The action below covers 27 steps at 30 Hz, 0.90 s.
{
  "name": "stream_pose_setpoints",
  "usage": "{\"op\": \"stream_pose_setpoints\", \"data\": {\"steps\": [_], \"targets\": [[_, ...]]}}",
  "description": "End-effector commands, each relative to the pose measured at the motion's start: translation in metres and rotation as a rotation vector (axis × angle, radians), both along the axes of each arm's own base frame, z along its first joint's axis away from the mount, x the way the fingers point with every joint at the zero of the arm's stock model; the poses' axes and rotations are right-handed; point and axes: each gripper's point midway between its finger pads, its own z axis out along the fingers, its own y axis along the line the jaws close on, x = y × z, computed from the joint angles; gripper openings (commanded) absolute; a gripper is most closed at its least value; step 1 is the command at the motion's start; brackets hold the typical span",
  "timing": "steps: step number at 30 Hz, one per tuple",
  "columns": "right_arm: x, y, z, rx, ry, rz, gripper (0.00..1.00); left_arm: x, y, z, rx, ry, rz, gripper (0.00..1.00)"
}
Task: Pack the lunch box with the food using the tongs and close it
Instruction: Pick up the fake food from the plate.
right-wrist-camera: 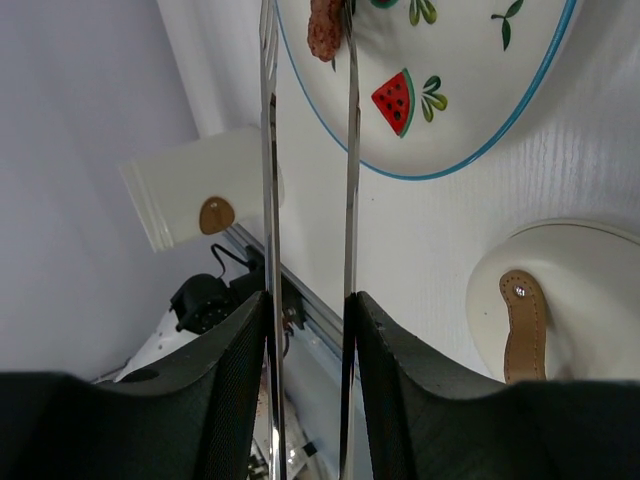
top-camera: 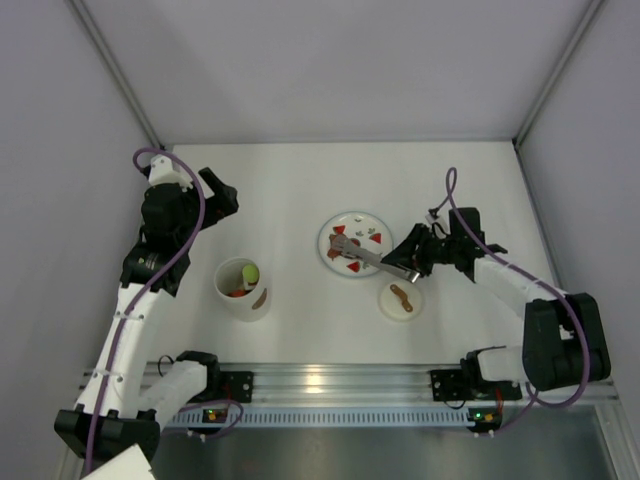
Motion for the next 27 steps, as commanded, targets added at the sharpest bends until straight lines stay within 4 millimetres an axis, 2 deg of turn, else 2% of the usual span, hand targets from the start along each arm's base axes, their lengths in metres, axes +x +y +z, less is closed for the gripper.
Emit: {"op": "stream_pose_setpoints", "data": {"steps": [1, 13, 22, 27], "targets": [[0.012, 0.001, 0.010, 0.050, -0.062, -0.008, 0.38, 0.003, 0.002, 0.003, 0.000, -0.019, 0.009, 0.99], [0.020, 0.005, 0.005, 0.088, -0.050, -0.017, 0.38, 0.003, 0.002, 0.003, 0.000, -0.019, 0.008, 0.99], [0.025, 0.007, 0.008, 0.104, -0.056, -0.015, 0.37, 0.003, 0.002, 0.001, -0.002, -0.013, 0.009, 0.99], [0.022, 0.011, 0.008, 0.116, -0.054, -0.004, 0.35, 0.003, 0.002, 0.001, -0.001, -0.013, 0.008, 0.99]]}}
